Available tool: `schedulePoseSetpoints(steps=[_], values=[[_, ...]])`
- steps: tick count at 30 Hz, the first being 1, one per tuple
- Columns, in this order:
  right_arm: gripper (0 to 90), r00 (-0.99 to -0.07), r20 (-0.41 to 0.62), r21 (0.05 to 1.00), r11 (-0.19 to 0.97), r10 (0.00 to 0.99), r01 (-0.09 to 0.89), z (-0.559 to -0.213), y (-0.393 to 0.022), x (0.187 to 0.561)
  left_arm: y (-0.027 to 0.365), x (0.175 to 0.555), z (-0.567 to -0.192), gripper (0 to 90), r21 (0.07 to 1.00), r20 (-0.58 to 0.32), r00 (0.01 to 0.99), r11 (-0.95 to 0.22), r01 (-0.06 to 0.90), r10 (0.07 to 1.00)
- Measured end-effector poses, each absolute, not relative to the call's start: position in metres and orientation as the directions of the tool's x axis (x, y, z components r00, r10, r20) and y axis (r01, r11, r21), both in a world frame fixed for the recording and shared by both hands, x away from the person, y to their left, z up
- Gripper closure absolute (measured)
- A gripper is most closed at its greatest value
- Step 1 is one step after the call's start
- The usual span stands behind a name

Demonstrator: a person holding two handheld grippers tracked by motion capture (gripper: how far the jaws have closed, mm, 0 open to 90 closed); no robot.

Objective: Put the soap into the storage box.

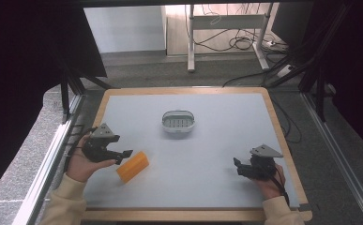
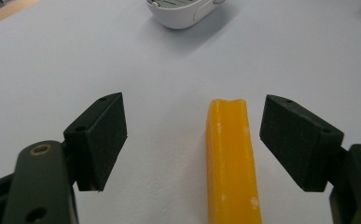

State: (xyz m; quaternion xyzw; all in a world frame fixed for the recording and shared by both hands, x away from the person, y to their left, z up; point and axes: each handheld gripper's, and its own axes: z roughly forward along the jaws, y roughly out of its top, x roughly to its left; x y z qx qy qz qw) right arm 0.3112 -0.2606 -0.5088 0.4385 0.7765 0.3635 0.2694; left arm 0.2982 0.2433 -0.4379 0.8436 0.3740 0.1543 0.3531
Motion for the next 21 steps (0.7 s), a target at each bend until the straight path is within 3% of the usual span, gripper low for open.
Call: schedulePoseSetpoints(steps=[21], values=[[17.1, -0.489, -0.118, 0.797, 0.376, 0.864, 0.473, -0.509, -0.257, 0.309, 0.227, 0.295, -0.442, 25.6, 0.677, -0.011, 0.710, -0.517, 0.524, 0.704]])
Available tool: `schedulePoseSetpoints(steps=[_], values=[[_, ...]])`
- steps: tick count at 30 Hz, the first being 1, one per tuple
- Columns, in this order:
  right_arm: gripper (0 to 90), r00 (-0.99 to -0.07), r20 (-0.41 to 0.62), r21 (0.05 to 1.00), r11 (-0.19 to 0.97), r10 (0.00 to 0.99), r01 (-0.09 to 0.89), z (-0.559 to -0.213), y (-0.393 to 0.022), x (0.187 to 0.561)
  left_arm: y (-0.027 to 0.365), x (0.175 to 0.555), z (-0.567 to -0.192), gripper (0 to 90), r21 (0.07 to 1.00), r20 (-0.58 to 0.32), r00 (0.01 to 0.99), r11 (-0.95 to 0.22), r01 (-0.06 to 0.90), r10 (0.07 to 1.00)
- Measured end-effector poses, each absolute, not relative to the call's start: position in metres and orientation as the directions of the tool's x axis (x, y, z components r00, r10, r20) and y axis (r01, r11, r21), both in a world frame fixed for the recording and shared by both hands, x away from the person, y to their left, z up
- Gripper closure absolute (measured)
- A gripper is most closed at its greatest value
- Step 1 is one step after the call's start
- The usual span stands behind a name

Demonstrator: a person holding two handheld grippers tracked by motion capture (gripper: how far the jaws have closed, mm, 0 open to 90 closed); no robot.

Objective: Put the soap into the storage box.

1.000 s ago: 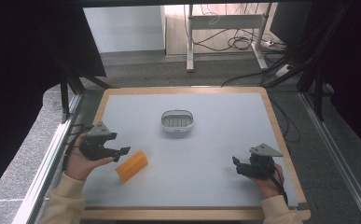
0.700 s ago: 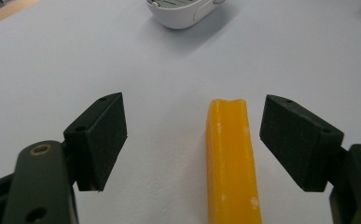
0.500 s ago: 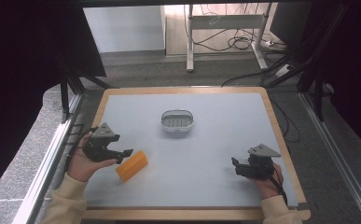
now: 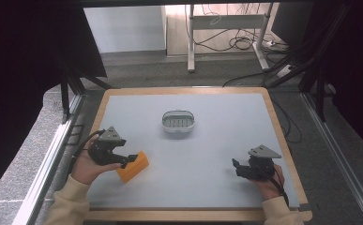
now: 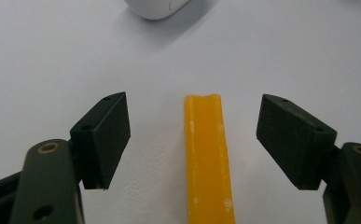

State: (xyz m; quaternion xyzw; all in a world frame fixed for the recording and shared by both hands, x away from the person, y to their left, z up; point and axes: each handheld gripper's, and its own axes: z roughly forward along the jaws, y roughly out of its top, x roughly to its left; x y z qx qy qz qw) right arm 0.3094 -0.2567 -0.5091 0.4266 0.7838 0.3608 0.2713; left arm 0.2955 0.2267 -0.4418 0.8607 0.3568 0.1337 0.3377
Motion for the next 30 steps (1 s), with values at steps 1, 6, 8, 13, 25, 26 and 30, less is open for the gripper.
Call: schedulePoseSetpoints(steps=[1, 6, 8, 13, 25, 26, 30], values=[[17.1, -0.489, -0.119, 0.797, 0.377, 0.864, 0.472, -0.509, -0.257, 0.309, 0.226, 0.296, -0.442, 25.6, 0.675, -0.013, 0.710, -0.518, 0.526, 0.704], [17.1, -0.487, -0.120, 0.794, 0.379, 0.865, 0.476, -0.509, -0.258, 0.309, 0.222, 0.297, -0.448, 26.1, 0.650, -0.021, 0.707, -0.528, 0.547, 0.707], [17.1, -0.487, -0.122, 0.793, 0.380, 0.865, 0.477, -0.509, -0.257, 0.309, 0.220, 0.298, -0.451, 26.3, 0.638, -0.021, 0.707, -0.535, 0.553, 0.706], [17.1, -0.490, -0.125, 0.792, 0.385, 0.862, 0.474, -0.509, -0.257, 0.309, 0.216, 0.300, -0.456, 27.2, 0.618, -0.022, 0.706, -0.546, 0.566, 0.707], [17.0, -0.489, -0.131, 0.792, 0.388, 0.863, 0.472, -0.509, -0.257, 0.309, 0.207, 0.305, -0.472, 29.7, 0.544, -0.028, 0.702, -0.578, 0.608, 0.712], [17.0, -0.489, -0.131, 0.792, 0.388, 0.862, 0.472, -0.509, -0.257, 0.309, 0.206, 0.306, -0.474, 29.9, 0.535, -0.024, 0.703, -0.585, 0.609, 0.710], [17.0, -0.489, -0.132, 0.792, 0.388, 0.862, 0.471, -0.510, -0.257, 0.309, 0.203, 0.308, -0.483, 32.0, 0.503, -0.031, 0.697, -0.591, 0.630, 0.716]])
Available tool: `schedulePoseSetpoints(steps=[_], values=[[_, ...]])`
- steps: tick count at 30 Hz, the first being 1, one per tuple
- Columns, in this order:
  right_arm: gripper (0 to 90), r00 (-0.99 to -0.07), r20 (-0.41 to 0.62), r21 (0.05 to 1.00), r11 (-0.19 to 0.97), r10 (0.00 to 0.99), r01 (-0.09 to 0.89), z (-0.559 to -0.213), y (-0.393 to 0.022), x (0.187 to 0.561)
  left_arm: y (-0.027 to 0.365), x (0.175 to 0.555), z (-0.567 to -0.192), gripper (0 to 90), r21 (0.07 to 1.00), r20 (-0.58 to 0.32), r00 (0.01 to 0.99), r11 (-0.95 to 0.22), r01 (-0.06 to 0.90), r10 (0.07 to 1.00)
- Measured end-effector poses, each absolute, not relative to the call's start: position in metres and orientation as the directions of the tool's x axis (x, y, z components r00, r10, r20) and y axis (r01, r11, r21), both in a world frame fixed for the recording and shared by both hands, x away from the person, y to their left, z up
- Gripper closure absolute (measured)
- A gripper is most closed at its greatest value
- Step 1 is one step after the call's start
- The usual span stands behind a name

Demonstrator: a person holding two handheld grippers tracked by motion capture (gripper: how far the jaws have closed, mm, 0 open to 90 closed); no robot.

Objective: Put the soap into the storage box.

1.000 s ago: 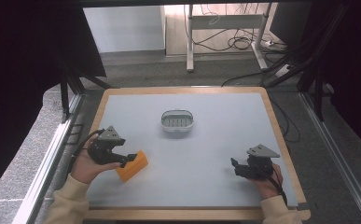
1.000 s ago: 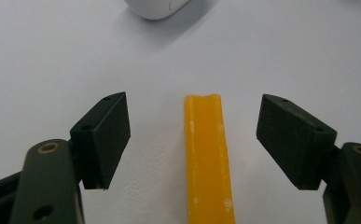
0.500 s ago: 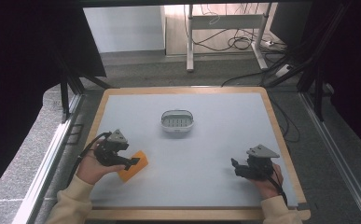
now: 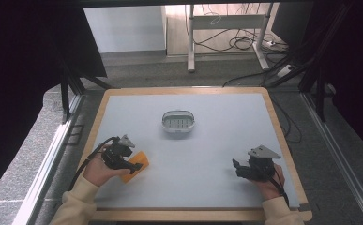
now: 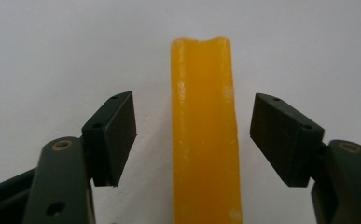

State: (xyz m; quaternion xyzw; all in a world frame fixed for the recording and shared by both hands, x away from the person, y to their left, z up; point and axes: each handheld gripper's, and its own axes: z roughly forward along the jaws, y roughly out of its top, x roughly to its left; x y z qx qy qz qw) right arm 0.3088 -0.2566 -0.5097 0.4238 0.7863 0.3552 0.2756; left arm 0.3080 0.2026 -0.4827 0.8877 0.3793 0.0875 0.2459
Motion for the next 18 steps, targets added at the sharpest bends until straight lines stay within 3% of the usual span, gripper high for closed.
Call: schedulePoseSetpoints(steps=[9, 15, 18], values=[[16.8, -0.494, -0.142, 0.789, 0.400, 0.858, 0.467, -0.511, -0.256, 0.309, 0.200, 0.313, -0.496, 40.5, 0.442, -0.040, 0.675, -0.593, 0.673, 0.737], [16.8, -0.495, -0.143, 0.789, 0.401, 0.857, 0.466, -0.510, -0.256, 0.309, 0.198, 0.312, -0.496, 61.4, 0.439, -0.069, 0.684, -0.593, 0.675, 0.726], [16.8, -0.494, -0.143, 0.790, 0.400, 0.858, 0.466, -0.510, -0.256, 0.309, 0.198, 0.311, -0.496, 61.7, 0.435, -0.067, 0.681, -0.593, 0.678, 0.729]])
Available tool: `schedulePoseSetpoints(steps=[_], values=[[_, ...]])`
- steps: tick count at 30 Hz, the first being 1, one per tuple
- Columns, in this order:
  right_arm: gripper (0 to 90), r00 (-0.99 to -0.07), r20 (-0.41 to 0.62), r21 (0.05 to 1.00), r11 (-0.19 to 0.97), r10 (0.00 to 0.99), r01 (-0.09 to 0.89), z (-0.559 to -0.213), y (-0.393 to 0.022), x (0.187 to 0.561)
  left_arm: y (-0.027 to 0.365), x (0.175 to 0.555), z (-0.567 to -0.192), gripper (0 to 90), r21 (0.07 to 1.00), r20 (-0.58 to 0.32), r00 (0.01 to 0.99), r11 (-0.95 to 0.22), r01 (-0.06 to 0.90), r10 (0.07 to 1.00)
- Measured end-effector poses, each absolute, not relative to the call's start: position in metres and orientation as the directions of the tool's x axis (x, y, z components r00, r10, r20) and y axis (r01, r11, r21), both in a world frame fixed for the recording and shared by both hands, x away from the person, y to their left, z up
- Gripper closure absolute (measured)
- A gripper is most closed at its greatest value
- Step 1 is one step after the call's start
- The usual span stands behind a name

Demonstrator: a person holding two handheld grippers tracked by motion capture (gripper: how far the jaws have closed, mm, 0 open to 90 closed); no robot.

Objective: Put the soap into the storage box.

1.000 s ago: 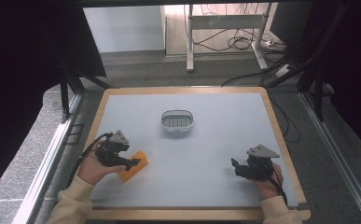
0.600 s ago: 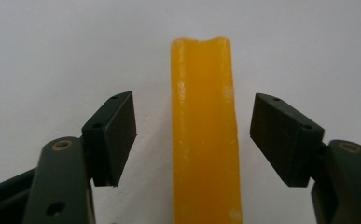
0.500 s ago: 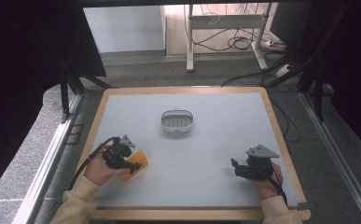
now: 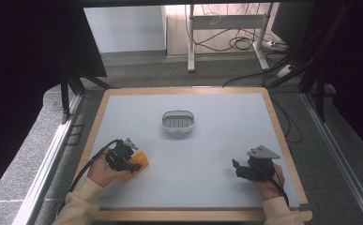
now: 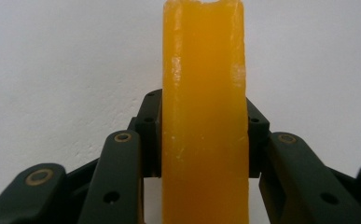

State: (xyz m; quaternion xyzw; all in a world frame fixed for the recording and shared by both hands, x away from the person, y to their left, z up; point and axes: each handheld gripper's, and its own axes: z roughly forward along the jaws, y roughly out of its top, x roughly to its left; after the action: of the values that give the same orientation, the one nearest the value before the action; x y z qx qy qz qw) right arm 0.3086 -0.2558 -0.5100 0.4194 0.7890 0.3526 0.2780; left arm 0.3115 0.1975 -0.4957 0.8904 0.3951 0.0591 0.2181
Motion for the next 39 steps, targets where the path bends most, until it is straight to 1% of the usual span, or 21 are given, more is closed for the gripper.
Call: schedulePoseSetpoints(steps=[8, 18, 21, 33, 39], values=[[16.8, -0.489, -0.144, 0.796, 0.395, 0.860, 0.460, -0.509, -0.256, 0.308, 0.202, 0.312, -0.493, 61.9, 0.431, -0.083, 0.677, -0.586, 0.686, 0.731], [17.0, -0.482, -0.149, 0.804, 0.390, 0.863, 0.450, -0.507, -0.256, 0.307, 0.210, 0.309, -0.478, 61.9, 0.484, -0.083, 0.669, -0.557, 0.675, 0.738], [17.1, -0.481, -0.150, 0.804, 0.390, 0.864, 0.449, -0.507, -0.256, 0.307, 0.213, 0.308, -0.474, 61.9, 0.501, -0.109, 0.671, -0.543, 0.674, 0.733], [17.3, -0.478, -0.138, 0.808, 0.377, 0.868, 0.452, -0.507, -0.255, 0.307, 0.218, 0.307, -0.466, 61.9, 0.532, -0.088, 0.659, -0.524, 0.666, 0.747], [18.0, -0.474, -0.120, 0.814, 0.360, 0.872, 0.456, -0.505, -0.258, 0.308, 0.217, 0.307, -0.466, 61.9, 0.526, -0.086, 0.657, -0.526, 0.668, 0.749]])
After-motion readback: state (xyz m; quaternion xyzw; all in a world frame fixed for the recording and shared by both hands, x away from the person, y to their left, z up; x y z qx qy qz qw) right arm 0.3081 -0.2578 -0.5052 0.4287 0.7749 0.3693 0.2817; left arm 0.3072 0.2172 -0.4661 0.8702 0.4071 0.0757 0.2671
